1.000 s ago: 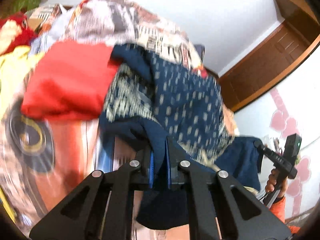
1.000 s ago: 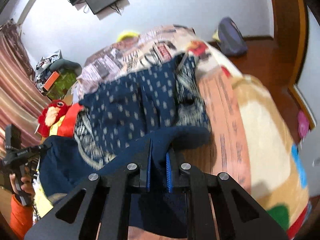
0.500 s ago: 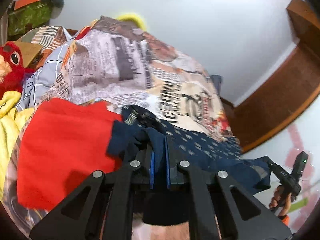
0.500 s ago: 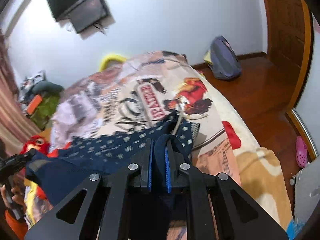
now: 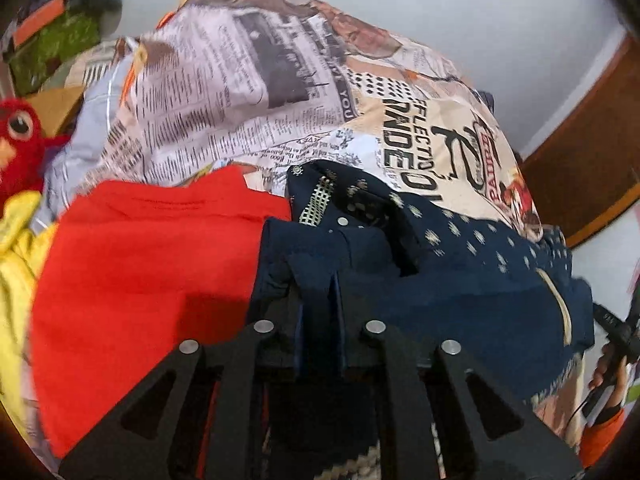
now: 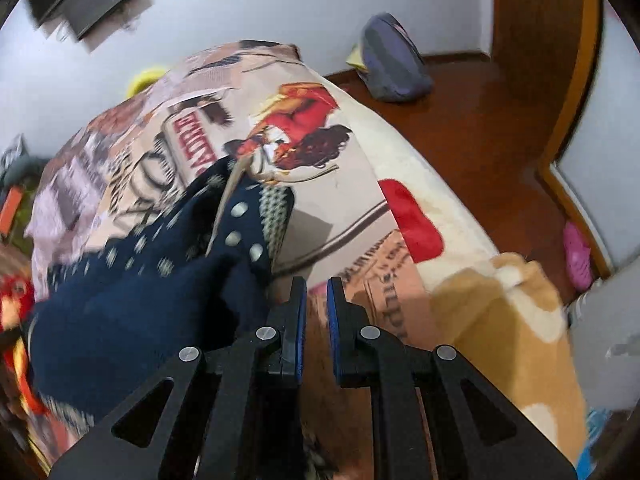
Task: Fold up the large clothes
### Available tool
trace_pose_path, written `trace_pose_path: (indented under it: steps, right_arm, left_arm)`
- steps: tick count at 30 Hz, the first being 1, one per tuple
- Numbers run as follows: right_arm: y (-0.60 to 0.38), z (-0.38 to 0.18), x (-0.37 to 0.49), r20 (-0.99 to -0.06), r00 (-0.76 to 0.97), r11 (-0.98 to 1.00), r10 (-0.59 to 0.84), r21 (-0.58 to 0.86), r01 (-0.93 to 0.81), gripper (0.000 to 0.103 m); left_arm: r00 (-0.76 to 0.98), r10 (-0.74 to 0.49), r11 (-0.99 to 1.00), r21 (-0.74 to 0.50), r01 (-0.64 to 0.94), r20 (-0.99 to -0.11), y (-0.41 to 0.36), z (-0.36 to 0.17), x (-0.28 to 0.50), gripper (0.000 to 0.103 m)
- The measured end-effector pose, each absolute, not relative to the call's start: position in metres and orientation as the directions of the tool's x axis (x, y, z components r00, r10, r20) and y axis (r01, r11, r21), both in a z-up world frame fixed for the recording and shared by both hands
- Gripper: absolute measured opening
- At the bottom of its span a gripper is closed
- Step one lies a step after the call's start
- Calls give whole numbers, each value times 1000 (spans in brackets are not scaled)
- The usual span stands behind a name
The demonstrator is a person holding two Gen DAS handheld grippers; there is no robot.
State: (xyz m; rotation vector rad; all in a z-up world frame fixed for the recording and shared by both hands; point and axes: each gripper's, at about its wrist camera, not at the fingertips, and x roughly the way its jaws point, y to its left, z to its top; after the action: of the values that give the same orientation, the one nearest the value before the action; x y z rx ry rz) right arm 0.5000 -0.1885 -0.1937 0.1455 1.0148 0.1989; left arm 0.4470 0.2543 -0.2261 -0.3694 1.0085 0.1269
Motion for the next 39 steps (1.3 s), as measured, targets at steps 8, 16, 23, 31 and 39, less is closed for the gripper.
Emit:
trace_pose_path:
  steps: [8, 16, 23, 31, 39]
  right_arm:
    - [-160, -147, 427, -771, 538, 927, 340, 179, -330, 12]
    - [-110, -153, 392, -788, 457, 868, 412, 186, -461, 12]
    - [-70, -185, 399, -828, 386, 838, 406, 169, -518, 12]
    - [-52, -185, 434, -812, 412, 839, 414, 165, -518, 12]
    - [-37, -164, 509, -799, 531, 923, 283, 76, -377, 12]
  left_arm:
    - [614, -42, 972, -173, -156, -788, 225, -169, 400, 27]
    - [544, -147, 979, -200, -39, -826, 181, -188, 379, 33]
    - [418, -238, 963, -270, -18, -877, 162, -245, 399, 33]
    - [480, -185, 965, -250, -75, -858, 182, -233, 456, 33]
    - [536, -42, 967, -170, -192, -843, 206, -201, 535, 33]
